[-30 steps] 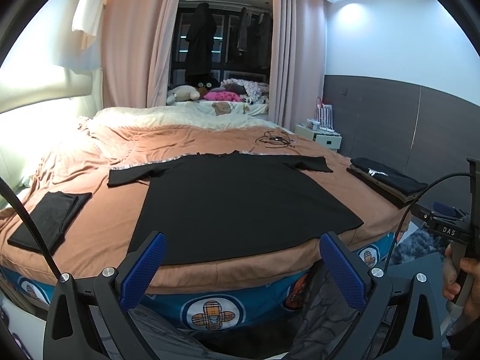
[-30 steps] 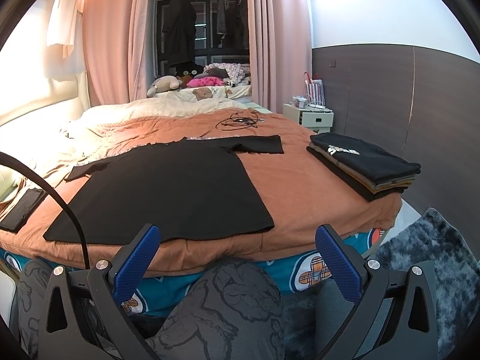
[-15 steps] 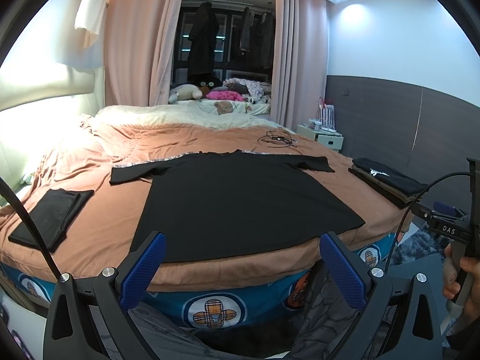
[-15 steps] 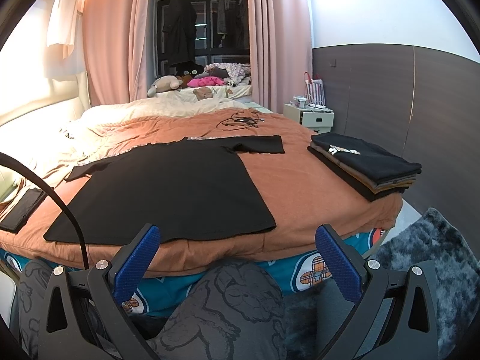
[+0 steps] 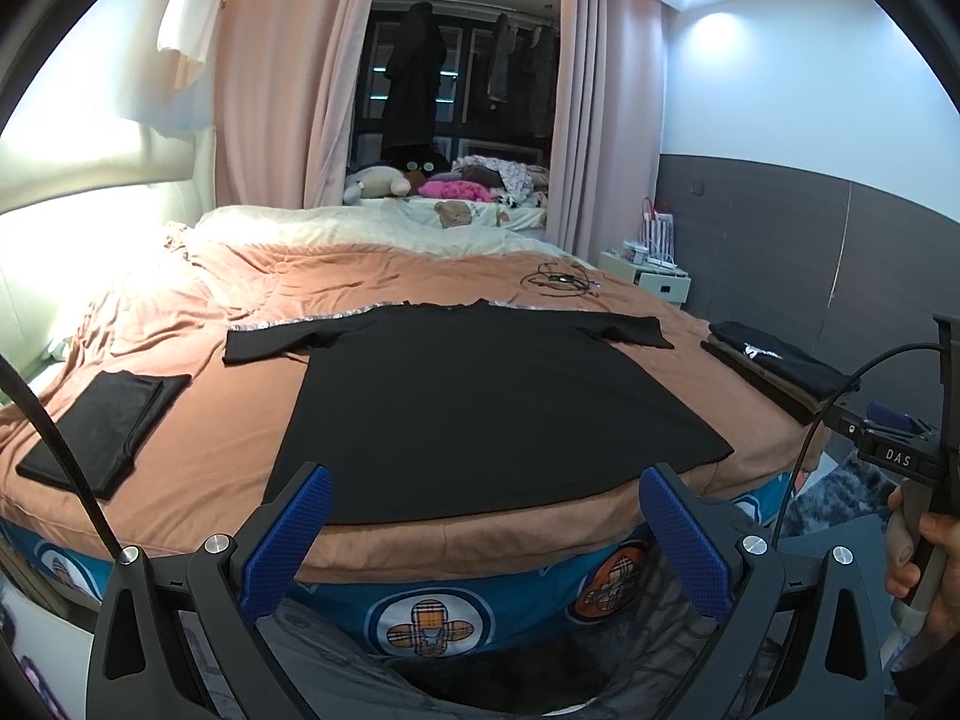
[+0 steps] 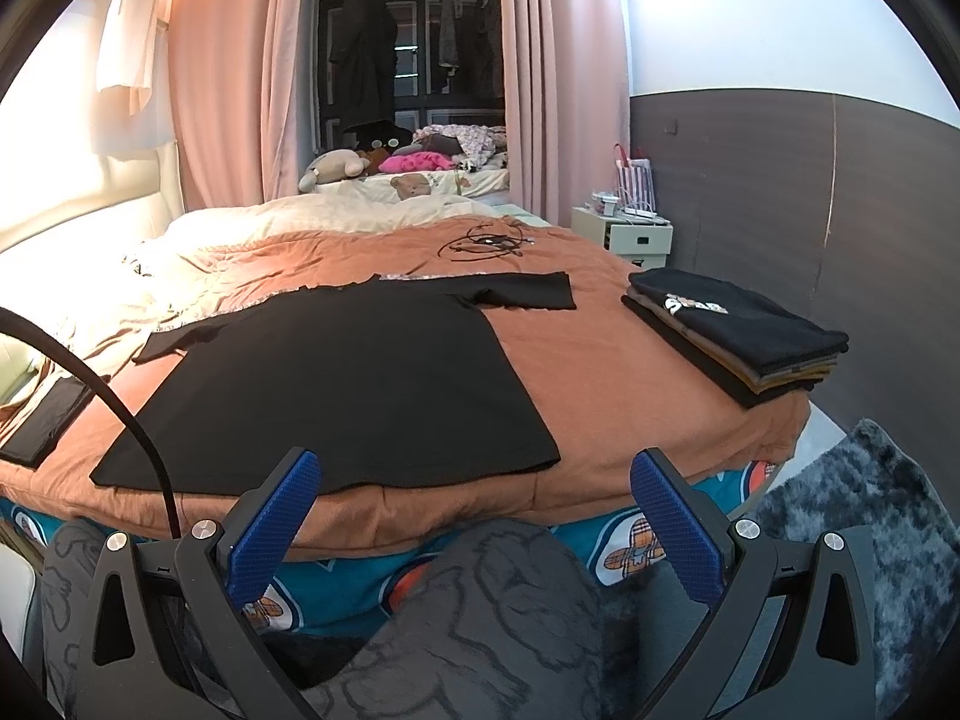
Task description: Fold small clothes
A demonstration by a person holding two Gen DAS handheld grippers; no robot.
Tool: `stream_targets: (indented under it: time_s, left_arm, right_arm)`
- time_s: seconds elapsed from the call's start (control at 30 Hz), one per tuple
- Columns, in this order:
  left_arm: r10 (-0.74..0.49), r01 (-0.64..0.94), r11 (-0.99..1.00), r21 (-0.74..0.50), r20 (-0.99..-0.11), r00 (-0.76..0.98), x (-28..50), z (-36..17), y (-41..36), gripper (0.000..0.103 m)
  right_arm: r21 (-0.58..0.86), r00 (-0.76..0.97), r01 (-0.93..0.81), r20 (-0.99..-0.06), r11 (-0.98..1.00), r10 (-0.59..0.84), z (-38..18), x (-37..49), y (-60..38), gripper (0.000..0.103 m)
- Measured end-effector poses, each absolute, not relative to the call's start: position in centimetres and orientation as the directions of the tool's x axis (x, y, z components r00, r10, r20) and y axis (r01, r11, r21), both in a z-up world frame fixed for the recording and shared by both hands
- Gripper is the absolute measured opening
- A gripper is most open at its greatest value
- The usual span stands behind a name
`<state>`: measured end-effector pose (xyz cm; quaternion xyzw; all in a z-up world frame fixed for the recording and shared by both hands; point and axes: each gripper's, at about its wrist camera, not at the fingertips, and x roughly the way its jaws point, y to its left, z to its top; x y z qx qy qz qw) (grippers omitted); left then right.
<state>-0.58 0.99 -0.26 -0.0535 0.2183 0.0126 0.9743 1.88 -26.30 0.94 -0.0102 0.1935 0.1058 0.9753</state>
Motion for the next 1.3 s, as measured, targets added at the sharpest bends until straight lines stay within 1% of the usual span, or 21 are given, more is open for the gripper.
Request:
stream_targets:
  time_s: [0.27,0.53,0.8,1.3]
  left_arm:
    - [0.001,-0.056,0.992,-0.114,-0.429,0.903,-0.1,-0.3,2.0,0.103]
    - [0.003,-0.067,0.989,-0.129,-0.443,0.897,1.6,-0.3,3.7,0.103]
    - [0.040,-0.116,0.984,-0.137,-0.463,0.885,4.7,-0.9,6.3,0.103]
    - [0.142,-0.276,0.944,-0.182,-0.531,0.836,12.3,-2.5,15.1,0.102]
  right_arm:
    - [0.021,0.903,-0.223,-0.373,0.975,0.214,1.5,3.1,-25.3,0.103]
    - [0.019,0.891,-0.251,-0.386,0.968,0.239,1.4,5.7,-24.2,0.103]
    - [0.023,0.872,-0.301,-0.398,0.953,0.285,1.6,10.5,-22.8,0.103]
    - [0.057,0.793,-0.421,-0.462,0.905,0.397,1.6,22.0,-19.0,0.103]
